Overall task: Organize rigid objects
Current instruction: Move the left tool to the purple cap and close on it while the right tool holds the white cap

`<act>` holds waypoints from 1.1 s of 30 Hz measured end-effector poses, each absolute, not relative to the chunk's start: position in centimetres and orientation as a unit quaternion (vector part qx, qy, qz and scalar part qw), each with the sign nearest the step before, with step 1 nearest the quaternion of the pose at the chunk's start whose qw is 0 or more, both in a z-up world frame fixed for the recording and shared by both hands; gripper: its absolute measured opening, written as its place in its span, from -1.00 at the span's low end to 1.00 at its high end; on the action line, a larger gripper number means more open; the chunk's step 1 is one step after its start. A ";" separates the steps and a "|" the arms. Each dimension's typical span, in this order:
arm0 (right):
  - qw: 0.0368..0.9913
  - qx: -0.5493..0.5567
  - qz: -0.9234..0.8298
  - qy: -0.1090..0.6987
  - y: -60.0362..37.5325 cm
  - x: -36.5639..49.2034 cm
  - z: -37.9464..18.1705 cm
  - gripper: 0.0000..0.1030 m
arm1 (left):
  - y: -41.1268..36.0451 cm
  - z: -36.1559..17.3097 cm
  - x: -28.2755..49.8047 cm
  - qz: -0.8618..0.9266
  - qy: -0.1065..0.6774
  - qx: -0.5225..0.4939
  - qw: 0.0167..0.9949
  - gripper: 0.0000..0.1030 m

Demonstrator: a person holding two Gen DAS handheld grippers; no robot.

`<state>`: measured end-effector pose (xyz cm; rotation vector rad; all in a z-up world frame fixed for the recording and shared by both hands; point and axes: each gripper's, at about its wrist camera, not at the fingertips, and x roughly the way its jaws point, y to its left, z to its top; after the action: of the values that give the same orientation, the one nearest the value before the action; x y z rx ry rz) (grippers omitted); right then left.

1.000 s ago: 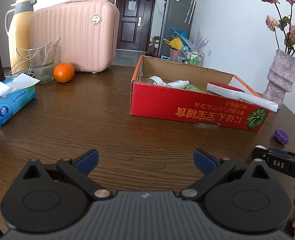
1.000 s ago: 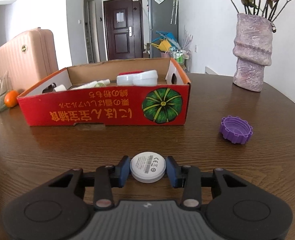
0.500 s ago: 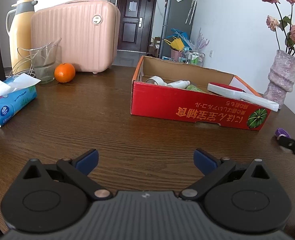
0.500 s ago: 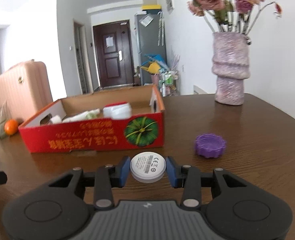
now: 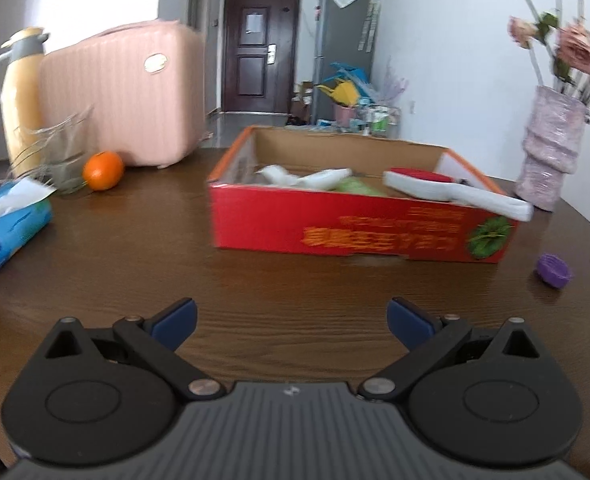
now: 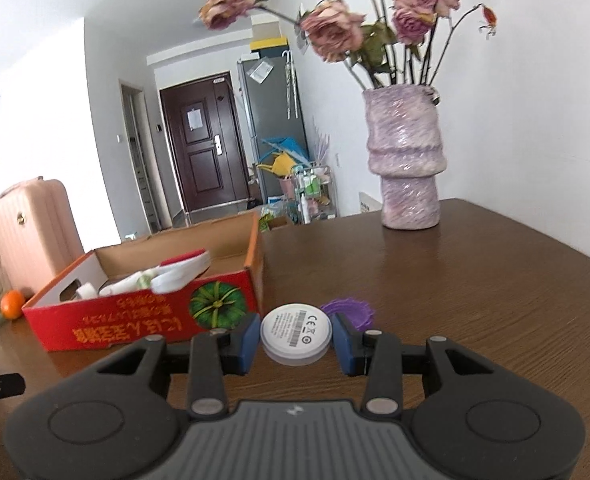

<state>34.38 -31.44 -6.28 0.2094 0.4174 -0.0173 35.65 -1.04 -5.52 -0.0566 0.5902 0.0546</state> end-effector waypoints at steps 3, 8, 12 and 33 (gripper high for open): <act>0.973 0.104 -0.013 0.204 -32.9 34.3 -6.2 -0.25 | -4.0 -5.7 36.2 0.010 0.295 -0.016 0.955 1.00; 0.975 0.102 -0.017 0.198 -35.2 34.4 -6.1 -0.25 | -9.1 -5.8 37.3 -0.016 0.303 -0.006 0.953 1.00; 0.975 0.103 -0.025 0.194 -37.6 34.6 -6.0 -0.25 | -13.2 -5.3 38.0 -0.033 0.300 0.013 0.953 1.00; 0.971 0.125 -0.066 0.194 -47.9 36.1 -6.7 -0.25 | -27.6 -7.7 45.1 -0.057 0.327 0.032 0.943 1.00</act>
<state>36.10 -47.87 -6.71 0.2519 0.3921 -0.1341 45.15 -27.62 -7.73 0.0659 0.6664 -0.1164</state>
